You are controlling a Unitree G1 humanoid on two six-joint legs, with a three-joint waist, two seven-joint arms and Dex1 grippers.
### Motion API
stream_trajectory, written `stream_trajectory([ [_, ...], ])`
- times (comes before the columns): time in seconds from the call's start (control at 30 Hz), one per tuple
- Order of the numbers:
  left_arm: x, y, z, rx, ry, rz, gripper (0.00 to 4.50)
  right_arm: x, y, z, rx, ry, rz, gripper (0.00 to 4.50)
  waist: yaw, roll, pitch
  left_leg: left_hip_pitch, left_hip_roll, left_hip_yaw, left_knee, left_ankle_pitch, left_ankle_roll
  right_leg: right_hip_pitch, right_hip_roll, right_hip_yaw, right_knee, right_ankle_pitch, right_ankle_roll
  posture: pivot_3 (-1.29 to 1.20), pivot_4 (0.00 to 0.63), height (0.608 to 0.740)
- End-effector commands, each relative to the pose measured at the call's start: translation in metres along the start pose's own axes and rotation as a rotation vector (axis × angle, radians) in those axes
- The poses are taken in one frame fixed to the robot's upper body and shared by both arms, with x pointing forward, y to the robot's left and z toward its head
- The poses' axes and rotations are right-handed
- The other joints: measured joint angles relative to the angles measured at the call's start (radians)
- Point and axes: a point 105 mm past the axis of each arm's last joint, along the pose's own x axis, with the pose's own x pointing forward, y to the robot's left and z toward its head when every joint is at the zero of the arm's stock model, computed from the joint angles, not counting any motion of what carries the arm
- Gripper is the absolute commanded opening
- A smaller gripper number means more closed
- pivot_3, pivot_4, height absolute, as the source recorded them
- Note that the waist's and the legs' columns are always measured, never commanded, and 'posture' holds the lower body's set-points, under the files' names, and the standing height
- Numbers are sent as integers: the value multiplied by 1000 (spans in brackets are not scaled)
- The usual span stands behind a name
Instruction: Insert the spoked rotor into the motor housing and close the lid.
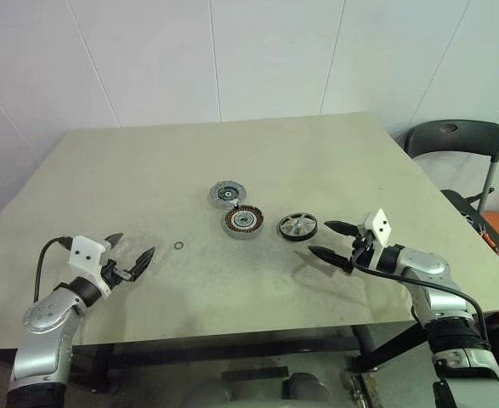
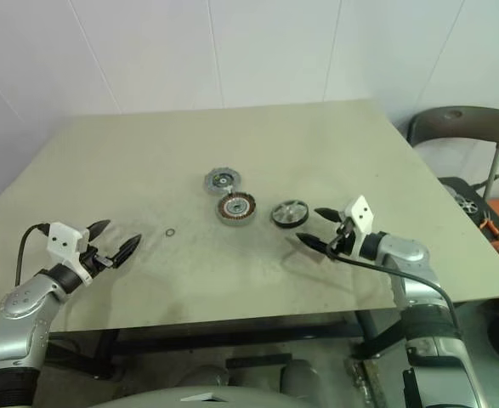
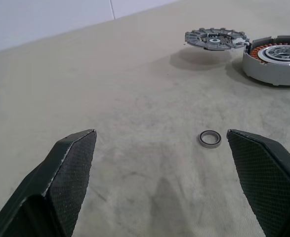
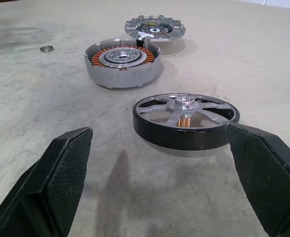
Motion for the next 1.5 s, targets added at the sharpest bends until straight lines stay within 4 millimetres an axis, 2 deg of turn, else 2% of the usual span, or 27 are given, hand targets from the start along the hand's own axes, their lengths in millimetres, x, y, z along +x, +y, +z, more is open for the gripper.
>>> stream_trajectory([
  [0.03,2,0,15,26,-50,-7,4493,4,-1,13,-41,-27,9,4500,0,0,0,0,0,0,0,0,0,0,0,0,0,0,0,0,0,740],
  [1.0,4,-2,14,18,-55,-10,4493,-3,-14,23,-56,-41,-26,4500,0,0,0,0,0,0,0,0,0,0,0,0,0,0,0,0,0,740],
  [1.13,3,-2,15,22,-54,-12,4493,0,-18,23,-67,12,-44,4500,0,0,0,0,0,0,0,0,0,0,0,0,0,0,0,0,0,740],
  [1.17,2,-2,15,21,-53,-14,4493,3,-18,28,-74,18,-40,4500,0,0,0,0,0,0,0,0,0,0,0,0,0,0,0,0,0,740],
  [1.27,-2,-11,19,-44,-52,-78,4493,20,-10,65,-148,14,18,4500,-4,1,1,0,0,1,0,0,0,-1,0,1,0,0,0,0,0,740],
  [1.33,-2,-13,22,-47,-56,-82,4493,28,-4,78,-187,37,49,4500,-3,1,1,-1,1,2,0,0,0,-2,0,2,2,0,0,0,0,740],
  [1.4,-2,-16,24,-52,-58,-92,4493,38,3,86,-201,95,98,4500,-1,1,1,-1,3,2,0,-1,-1,-2,2,2,2,0,0,0,0,740],
  [1.5,-1,-20,24,-60,-55,-103,4493,49,12,86,-270,215,151,4500,6,0,1,-1,3,2,0,-1,-2,-2,2,1,1,0,0,0,0,740],
])
